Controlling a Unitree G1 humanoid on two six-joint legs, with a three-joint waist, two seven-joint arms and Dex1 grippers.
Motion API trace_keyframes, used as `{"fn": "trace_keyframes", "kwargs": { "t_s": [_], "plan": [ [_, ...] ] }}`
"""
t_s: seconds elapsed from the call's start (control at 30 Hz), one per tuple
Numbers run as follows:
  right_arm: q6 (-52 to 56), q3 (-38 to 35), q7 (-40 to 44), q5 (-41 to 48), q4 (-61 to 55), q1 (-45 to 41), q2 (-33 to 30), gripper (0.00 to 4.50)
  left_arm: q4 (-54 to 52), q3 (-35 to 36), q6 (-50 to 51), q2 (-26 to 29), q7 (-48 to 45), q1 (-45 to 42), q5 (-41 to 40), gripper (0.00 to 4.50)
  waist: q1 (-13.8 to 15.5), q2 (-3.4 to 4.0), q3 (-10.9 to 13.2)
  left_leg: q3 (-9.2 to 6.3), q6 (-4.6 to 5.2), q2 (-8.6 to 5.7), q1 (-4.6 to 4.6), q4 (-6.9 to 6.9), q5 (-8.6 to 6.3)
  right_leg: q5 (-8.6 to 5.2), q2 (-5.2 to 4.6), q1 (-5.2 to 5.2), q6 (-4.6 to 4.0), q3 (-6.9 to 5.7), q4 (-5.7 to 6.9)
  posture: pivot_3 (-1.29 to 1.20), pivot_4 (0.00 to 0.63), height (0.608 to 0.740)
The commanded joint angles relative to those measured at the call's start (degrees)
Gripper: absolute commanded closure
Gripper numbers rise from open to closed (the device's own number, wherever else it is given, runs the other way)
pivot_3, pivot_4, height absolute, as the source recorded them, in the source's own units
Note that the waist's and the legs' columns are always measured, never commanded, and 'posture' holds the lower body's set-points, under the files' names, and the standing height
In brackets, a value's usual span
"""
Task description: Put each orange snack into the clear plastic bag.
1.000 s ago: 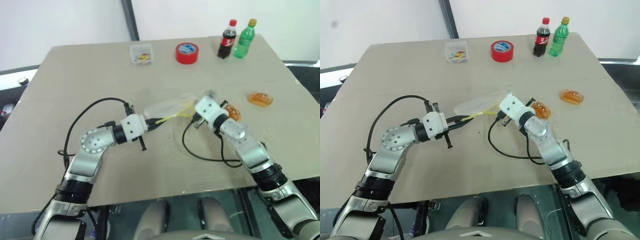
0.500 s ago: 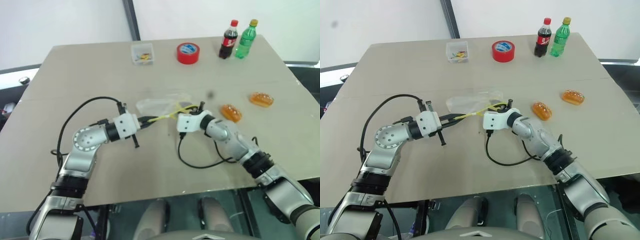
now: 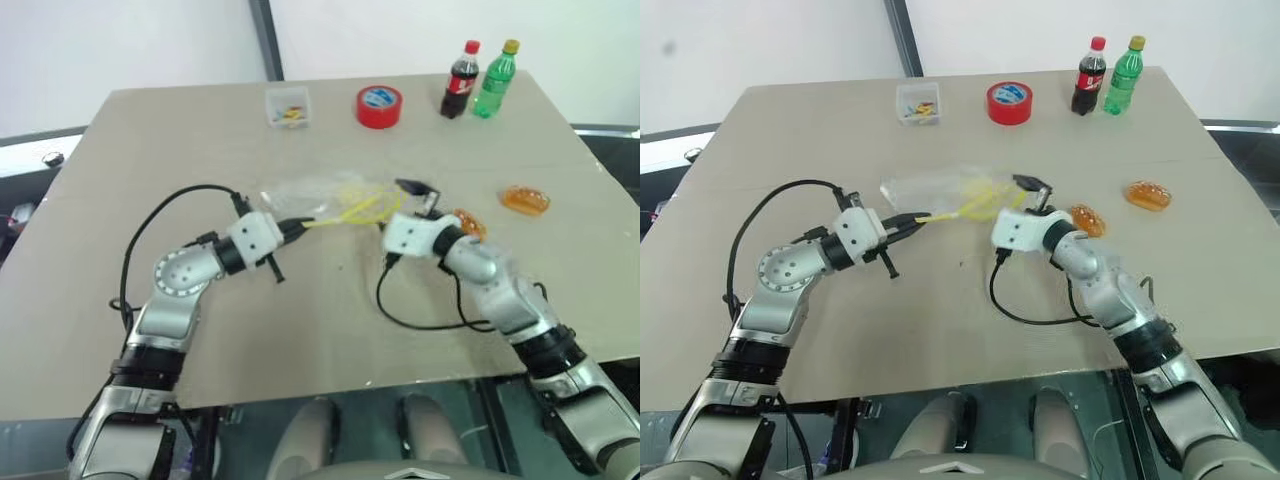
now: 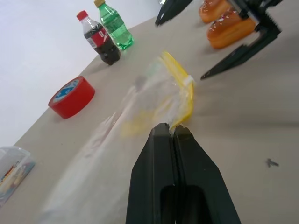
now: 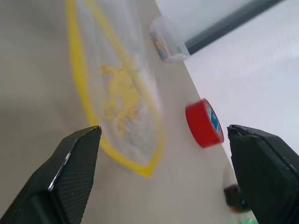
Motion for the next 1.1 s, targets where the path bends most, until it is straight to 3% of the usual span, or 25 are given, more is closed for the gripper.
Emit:
{"fn": "trace_keyframes", "kwargs": {
  "t_s": [0.03,0.2,0.4,0.5,0.7,0.9,1.1],
  "plan": [
    [15.9,-8.2,0.3,3.6,-6.6,2.7,2.2,0.09,0.9,1.0,0.1,-0.9,2.2,-2.0,0.7,4.5,0.1,-0.01,0.0,0.0,0.0,0.0,0.01,0.01,0.0,0.0,0.0,0.0,0.0,0.0,0.01,0.0,0.15,0.736],
    [26.7,-17.2,-2.3,9.2,-2.5,2.6,5.1,0.09,1.5,0.9,0.1,-1.6,2.1,-2.6,0.3,4.5,-0.1,0.0,0.0,0.01,0.0,-0.02,0.03,0.05,0.0,0.0,0.0,0.01,0.0,0.0,0.05,0.0,0.15,0.736],
    [29.4,-21.4,-2.5,14.5,3.9,1.3,4.9,0.09,1.7,1.0,0.6,-1.9,1.1,-2.6,-0.9,4.5,-0.1,0.0,0.0,0.02,-0.01,-0.01,0.04,0.04,0.01,0.0,-0.01,0.01,0.0,0.01,0.05,0.0,0.15,0.736],
    [29.5,-22.6,-2.3,17.2,5.8,0.5,4.5,0.79,1.6,1.5,0.8,-2.2,1.2,-2.2,-1.4,4.5,-0.1,0.0,0.0,0.04,0.0,-0.01,0.03,0.04,0.0,0.0,-0.02,0.01,0.0,0.03,0.05,0.0,0.15,0.736],
    [26.6,-21.3,-0.8,21.2,1.4,1.6,3.6,3.53,1.5,2.9,1.7,-3.2,2.4,-1.4,-3.0,4.5,-0.1,0.0,0.0,0.04,0.0,0.0,0.03,0.04,0.0,0.0,-0.03,0.0,0.0,0.03,0.04,0.0,0.15,0.736],
    [28.7,-12.9,4.3,24.9,-9.2,1.7,3.5,3.53,1.3,3.3,1.7,-3.6,1.8,-1.0,-3.6,4.5,-0.2,0.0,0.0,0.03,0.0,0.03,0.03,0.02,0.0,0.0,0.0,-0.01,0.0,0.02,0.05,0.0,0.15,0.736],
    [30.8,-7.1,2.5,25.1,-6.9,-3.3,6.9,3.53,-1.3,2.9,3.0,-4.0,1.3,-0.9,-4.7,4.5,-0.1,0.0,0.0,0.01,-0.01,0.02,0.03,0.05,0.01,0.0,-0.02,0.0,0.0,0.0,0.06,0.0,0.15,0.736]
  ]
}}
